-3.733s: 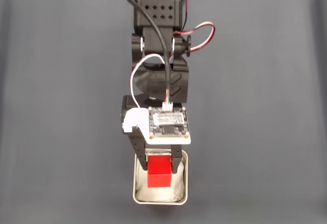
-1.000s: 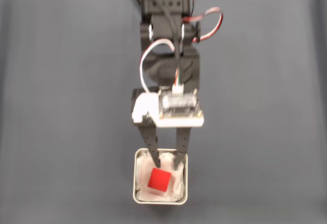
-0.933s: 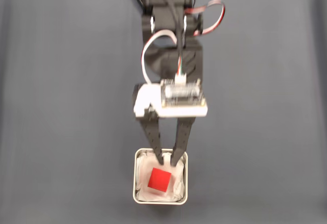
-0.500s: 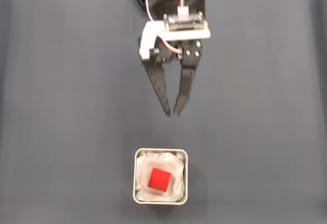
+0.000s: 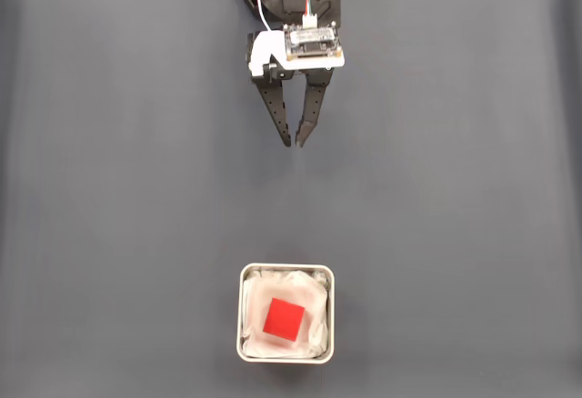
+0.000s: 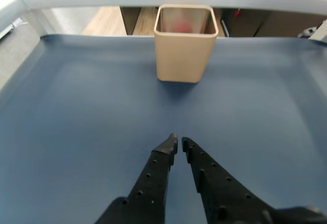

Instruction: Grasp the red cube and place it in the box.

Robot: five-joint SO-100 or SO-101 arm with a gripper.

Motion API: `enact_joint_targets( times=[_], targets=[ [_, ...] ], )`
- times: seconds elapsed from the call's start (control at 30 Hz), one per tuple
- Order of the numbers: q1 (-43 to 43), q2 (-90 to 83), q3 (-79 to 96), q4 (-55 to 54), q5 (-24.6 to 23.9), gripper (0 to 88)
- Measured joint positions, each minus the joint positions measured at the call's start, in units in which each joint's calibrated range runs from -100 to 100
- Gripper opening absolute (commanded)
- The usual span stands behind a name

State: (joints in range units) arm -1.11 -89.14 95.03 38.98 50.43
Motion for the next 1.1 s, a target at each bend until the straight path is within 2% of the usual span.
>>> enact_joint_targets(
  times=[0.47, 0.7, 1.1],
  targets=[
    [-0.9, -10.0, 4.3, 25.3, -1.2, 0.0],
    [-0.8, -10.1, 4.3, 31.2, -1.8, 0.0],
    [-0.8, -10.9, 4.3, 35.2, -2.5, 0.0]
  ],
)
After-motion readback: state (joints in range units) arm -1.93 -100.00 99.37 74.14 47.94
